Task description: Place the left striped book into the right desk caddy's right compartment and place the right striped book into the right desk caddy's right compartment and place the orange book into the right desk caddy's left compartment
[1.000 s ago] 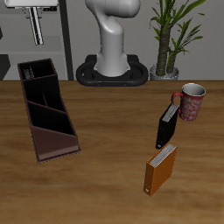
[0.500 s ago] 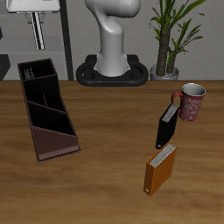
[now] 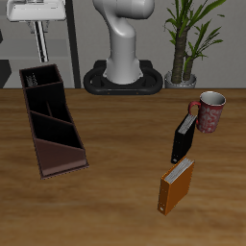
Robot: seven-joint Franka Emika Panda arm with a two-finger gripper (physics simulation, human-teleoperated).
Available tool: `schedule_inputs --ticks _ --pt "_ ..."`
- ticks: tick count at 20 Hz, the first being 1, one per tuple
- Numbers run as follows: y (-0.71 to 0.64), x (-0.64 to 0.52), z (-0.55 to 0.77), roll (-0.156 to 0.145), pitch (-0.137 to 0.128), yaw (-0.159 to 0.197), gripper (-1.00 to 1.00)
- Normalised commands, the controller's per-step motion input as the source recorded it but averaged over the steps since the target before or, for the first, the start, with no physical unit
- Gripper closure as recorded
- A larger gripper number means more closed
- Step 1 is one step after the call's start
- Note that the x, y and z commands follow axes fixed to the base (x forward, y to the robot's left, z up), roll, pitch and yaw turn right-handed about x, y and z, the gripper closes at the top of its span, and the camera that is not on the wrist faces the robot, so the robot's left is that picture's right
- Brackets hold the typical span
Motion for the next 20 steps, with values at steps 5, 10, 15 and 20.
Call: schedule_inputs --ticks 5,10,15,20 --pt "0.08 0.12 -0.16 0.015 0.029 -0.014 1.00" --pt "0.03 0.16 -0.16 -0.001 0.029 -0.002 1.00" --pt "0.00 0.12 -0.18 -0.004 0.032 -0.022 1.00" --pt "0.01 0.12 -0.24 -0.008 0.040 -0.005 1.00"
